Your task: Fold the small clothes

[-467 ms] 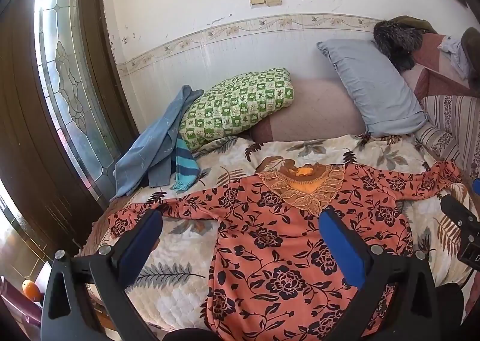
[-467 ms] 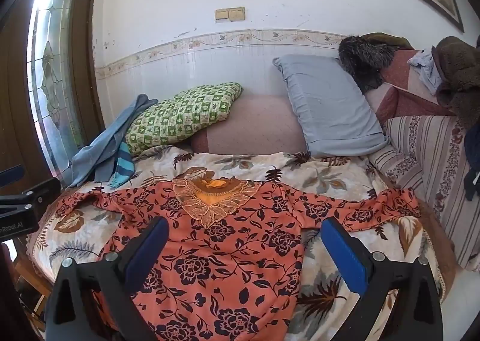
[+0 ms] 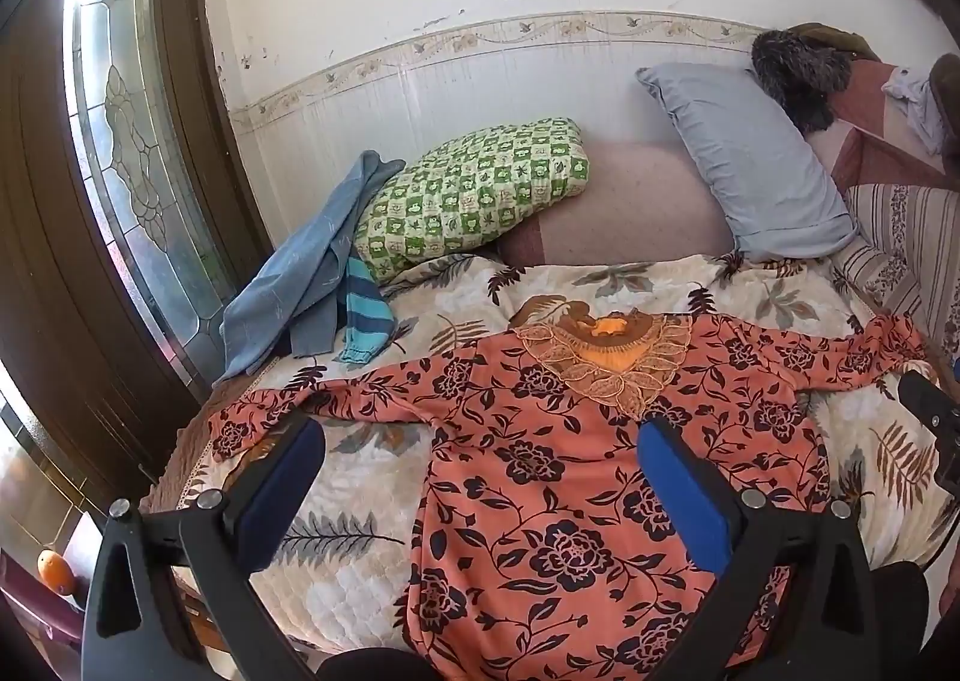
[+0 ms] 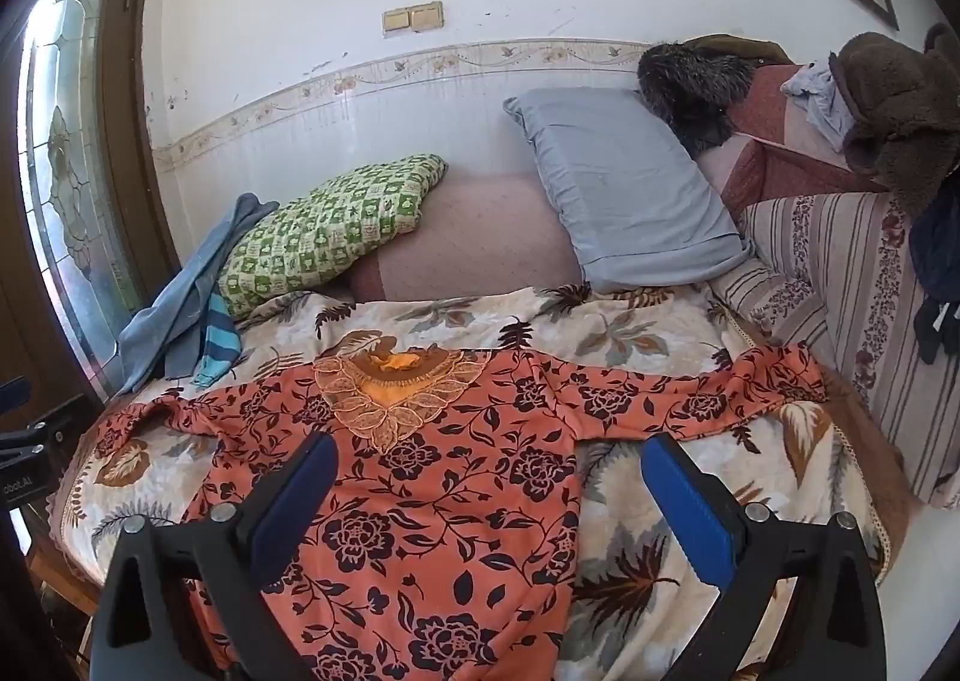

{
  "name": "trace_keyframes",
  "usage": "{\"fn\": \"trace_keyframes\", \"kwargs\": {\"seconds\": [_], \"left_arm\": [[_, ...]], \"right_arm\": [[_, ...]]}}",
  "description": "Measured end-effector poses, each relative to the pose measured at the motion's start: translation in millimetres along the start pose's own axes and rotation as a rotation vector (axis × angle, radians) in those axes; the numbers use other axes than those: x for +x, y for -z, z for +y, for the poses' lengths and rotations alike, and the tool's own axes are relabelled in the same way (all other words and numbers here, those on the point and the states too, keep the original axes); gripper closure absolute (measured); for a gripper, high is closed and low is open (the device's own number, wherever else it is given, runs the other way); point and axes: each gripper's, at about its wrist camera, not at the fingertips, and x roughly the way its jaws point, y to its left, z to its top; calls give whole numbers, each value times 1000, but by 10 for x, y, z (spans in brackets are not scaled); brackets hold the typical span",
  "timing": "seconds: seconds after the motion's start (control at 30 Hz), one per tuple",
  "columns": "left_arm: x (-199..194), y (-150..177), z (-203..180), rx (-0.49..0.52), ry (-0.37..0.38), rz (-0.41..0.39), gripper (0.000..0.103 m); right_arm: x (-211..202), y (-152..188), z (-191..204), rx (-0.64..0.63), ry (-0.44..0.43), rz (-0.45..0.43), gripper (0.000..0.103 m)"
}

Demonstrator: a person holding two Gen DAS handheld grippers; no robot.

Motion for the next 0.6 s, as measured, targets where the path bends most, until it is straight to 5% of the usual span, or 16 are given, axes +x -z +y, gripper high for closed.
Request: {"fn": "trace_keyframes", "kwargs": {"seconds": [0.6], "left_arm": [[19,-313,-75,-32,-52,55,0]], "right_arm": [[17,14,360,-57,-26,23,1]]}}
